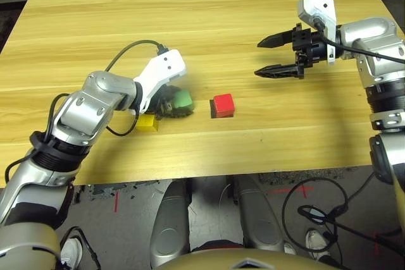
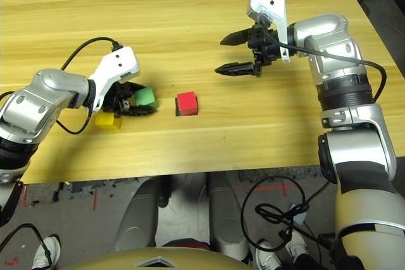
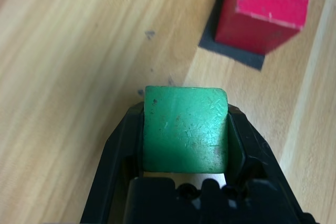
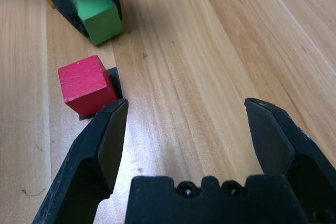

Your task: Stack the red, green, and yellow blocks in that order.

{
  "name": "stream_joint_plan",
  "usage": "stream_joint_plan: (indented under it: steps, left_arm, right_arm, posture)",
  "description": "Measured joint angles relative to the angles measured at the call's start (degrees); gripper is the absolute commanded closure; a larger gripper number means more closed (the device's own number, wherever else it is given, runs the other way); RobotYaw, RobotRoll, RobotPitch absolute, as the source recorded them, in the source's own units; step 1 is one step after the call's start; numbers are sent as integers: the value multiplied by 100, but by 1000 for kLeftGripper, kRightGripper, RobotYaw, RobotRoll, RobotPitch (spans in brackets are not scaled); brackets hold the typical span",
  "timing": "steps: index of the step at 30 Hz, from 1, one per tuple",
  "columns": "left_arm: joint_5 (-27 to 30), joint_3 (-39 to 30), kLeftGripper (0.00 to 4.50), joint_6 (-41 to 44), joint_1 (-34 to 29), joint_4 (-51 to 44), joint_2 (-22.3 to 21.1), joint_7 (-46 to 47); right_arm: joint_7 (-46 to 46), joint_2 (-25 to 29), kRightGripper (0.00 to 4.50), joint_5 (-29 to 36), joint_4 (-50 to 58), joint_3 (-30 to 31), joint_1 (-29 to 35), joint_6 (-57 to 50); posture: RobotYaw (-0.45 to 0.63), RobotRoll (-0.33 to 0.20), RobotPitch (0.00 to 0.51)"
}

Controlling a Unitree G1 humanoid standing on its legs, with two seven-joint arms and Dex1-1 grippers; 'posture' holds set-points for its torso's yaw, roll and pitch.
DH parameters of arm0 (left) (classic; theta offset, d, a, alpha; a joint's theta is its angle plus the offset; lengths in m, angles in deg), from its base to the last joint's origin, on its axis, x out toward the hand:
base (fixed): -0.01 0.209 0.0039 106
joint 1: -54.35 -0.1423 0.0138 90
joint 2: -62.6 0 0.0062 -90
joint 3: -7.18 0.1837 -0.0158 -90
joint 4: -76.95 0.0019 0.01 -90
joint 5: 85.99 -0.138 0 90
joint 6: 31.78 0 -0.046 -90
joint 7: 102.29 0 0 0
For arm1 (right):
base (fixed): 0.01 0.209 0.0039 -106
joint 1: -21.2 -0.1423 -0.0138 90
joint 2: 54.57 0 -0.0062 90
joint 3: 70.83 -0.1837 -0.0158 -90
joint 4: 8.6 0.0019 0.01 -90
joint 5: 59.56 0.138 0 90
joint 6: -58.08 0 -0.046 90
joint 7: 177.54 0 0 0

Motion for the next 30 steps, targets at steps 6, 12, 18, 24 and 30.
stream_joint_plan:
  steps: [6, 12, 18, 24, 30]
  left_arm:
    - [-4, -22, 2403, 150, 993, 81, -429, -292]
    - [178, 158, 2403, 996, 1832, -25, -337, -453]
    - [482, 478, 2403, 1781, 2252, -186, 196, -392]
    - [659, 559, 2403, 1912, 2356, -180, 584, -246]
    - [802, 720, 2403, 1944, 2347, -186, 700, -142]
  right_arm:
    - [-24, 6, 0, 2, 4, -39, 102, -9]
    - [-34, 27, 0, 5, 234, -62, 460, -62]
    - [-83, 39, 0, 65, 553, -73, 736, -238]
    - [-177, 130, 0, 135, 945, -121, 963, -463]
    - [-256, 191, 0, 231, 1203, -134, 1175, -685]
  posture:
    - [193, 3, 288]
    - [187, 24, 289]
    - [160, 30, 299]
    - [129, 26, 313]
    - [114, 21, 320]
